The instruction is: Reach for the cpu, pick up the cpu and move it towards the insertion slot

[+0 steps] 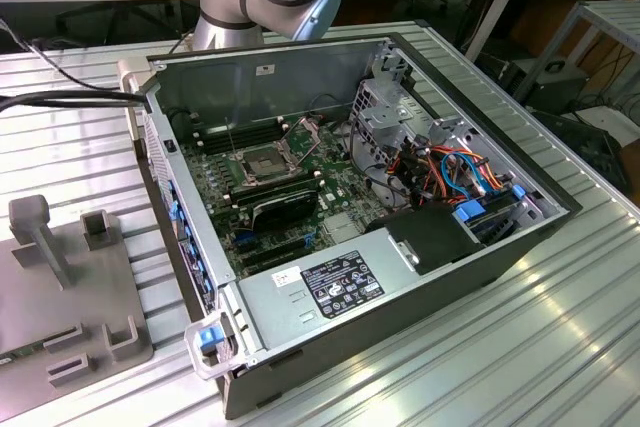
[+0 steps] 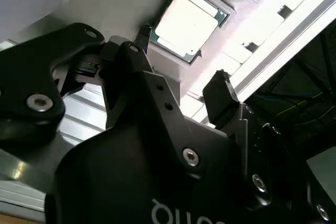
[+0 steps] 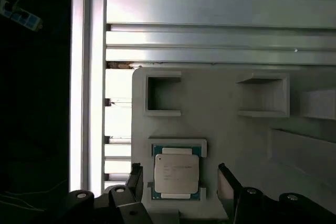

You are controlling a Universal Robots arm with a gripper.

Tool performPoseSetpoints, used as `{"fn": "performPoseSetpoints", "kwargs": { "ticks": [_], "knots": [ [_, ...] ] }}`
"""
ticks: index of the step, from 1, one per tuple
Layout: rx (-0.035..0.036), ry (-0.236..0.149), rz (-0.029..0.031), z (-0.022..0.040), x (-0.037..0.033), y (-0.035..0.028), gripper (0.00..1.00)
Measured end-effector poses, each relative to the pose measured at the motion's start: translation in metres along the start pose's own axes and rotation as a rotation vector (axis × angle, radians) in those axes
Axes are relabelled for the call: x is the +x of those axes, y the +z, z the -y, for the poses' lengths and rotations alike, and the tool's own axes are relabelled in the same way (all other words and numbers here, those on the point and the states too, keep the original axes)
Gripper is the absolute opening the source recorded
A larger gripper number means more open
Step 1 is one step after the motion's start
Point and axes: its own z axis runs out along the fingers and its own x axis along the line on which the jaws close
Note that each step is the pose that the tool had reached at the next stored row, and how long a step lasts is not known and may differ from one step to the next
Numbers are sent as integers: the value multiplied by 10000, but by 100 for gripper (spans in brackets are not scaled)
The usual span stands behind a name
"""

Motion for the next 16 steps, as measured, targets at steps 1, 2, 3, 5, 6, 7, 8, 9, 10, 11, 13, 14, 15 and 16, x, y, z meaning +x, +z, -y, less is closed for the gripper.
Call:
{"fn": "performPoseSetpoints", "kwargs": {
  "ticks": [1,2,3,5,6,7,8,9,10,11,13,14,15,16],
  "knots": [
    [0,1,-8,1,1,57,67],
    [0,1,-14,2,1,74,67],
    [-1,2,-16,2,2,84,67],
    [0,0,-19,3,1,85,67],
    [1,1,-20,3,2,85,67],
    [0,0,-19,3,1,86,67],
    [0,0,-18,3,1,87,67],
    [-1,0,-17,3,1,89,67],
    [-2,0,-17,3,1,109,67],
    [0,1,-32,4,2,137,67],
    [-2,2,-64,6,3,189,67],
    [-1,2,-82,9,3,204,67],
    [16,3,-107,15,4,219,67],
    [33,4,-122,17,6,226,67]
  ]
}}
